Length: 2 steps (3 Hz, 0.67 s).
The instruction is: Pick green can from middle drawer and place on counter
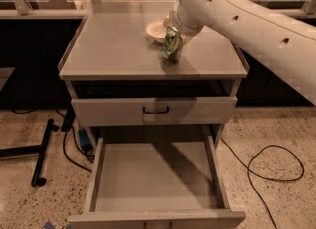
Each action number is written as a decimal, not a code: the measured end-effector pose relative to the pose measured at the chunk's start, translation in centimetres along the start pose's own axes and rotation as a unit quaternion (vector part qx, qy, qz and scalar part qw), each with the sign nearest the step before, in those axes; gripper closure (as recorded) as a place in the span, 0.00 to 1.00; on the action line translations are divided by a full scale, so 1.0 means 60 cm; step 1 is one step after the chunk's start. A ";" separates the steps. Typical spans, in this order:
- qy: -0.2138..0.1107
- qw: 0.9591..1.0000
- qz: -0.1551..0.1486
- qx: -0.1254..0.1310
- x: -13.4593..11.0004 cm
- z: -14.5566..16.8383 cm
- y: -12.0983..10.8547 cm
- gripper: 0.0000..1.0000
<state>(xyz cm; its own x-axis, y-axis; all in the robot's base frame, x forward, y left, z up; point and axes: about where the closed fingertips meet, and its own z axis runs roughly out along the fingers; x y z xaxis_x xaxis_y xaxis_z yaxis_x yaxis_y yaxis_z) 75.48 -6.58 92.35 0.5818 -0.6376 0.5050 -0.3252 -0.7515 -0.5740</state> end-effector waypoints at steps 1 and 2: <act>0.004 1.000 -0.012 -0.012 0.001 -0.001 0.000 0.34; -0.002 1.000 -0.020 -0.019 -0.003 0.001 0.000 0.11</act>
Offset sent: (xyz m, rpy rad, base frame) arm -0.0018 0.0017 0.0001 -0.0687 0.0344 0.0179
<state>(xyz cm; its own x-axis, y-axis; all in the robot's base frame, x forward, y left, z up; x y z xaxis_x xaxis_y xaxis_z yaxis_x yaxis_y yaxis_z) 75.40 -6.47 92.22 0.5978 -0.6066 0.5241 -0.3297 -0.7820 -0.5290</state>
